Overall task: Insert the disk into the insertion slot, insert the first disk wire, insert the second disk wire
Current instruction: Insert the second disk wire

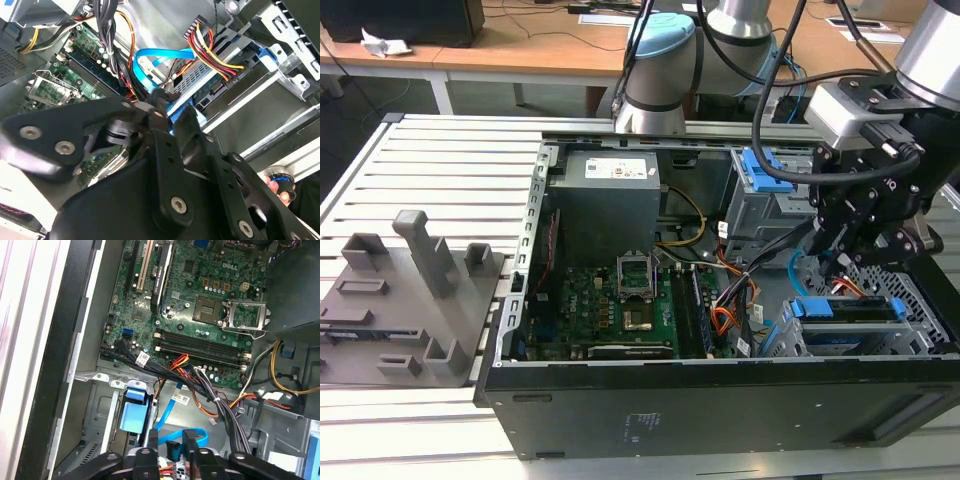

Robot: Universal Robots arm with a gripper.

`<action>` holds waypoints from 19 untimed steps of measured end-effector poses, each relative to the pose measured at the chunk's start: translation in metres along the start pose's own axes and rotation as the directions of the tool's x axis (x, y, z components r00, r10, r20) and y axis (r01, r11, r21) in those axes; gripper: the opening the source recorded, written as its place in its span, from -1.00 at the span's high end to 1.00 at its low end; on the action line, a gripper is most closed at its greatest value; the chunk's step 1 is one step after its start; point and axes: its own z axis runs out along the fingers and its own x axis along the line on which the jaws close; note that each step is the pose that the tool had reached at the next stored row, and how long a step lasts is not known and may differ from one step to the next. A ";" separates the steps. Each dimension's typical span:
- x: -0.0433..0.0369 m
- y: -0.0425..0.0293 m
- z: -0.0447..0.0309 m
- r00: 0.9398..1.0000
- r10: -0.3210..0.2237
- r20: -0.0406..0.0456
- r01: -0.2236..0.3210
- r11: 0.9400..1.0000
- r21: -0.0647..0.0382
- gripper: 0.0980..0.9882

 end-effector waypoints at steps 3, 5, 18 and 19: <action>0.0000 0.0000 0.0001 1.000 0.000 -0.001 0.000 1.000 0.000 0.85; 0.0000 0.0000 0.0001 1.000 0.000 -0.001 0.000 1.000 0.000 0.85; 0.0320 0.0057 0.0001 1.000 0.005 -0.001 -0.005 1.000 0.000 0.85; 0.0321 0.0057 0.0003 1.000 0.012 -0.001 -0.012 1.000 0.000 0.85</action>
